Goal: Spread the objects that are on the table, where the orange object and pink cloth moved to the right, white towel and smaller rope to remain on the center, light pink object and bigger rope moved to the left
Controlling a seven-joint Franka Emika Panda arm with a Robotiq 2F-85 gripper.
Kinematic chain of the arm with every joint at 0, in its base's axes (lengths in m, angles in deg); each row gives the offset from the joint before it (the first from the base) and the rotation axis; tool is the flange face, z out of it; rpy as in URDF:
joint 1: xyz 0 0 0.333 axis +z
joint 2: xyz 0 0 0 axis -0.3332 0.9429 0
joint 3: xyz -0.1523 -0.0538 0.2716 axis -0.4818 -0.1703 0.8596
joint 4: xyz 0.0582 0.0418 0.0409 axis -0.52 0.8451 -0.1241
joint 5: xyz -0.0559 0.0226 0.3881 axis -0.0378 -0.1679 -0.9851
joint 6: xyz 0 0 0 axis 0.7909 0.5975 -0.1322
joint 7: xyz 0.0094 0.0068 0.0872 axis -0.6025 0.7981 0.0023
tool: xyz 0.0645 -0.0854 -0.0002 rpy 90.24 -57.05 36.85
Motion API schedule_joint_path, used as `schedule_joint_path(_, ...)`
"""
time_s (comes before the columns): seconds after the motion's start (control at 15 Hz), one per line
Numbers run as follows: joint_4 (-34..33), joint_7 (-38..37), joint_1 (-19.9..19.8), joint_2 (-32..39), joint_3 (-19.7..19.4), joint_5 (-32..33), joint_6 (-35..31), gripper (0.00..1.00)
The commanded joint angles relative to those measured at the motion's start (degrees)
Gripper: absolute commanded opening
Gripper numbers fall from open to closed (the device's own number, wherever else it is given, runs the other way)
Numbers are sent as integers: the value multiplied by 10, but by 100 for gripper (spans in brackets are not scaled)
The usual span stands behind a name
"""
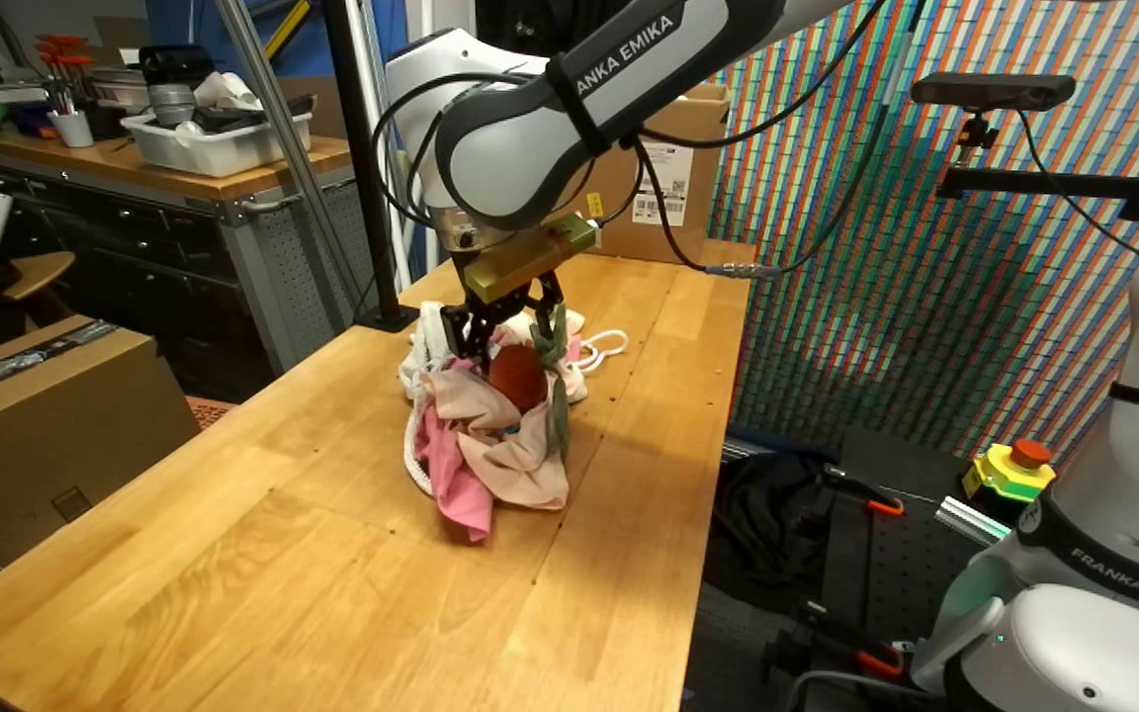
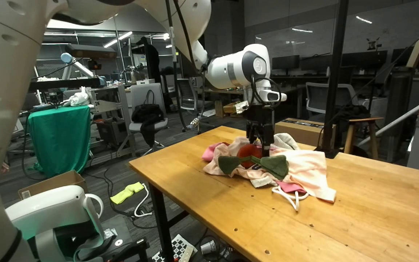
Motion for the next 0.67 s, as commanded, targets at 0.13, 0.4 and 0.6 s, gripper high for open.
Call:
schedule_joint_path(0.13,-9,-7,-4,1,0,-13,16,74)
schedule_joint_path(0.4,-6,-6,-10,1,-1,-21,14,42)
schedule_joint_path(0.6,-6,-7,-14,0,-3,-24,20,20)
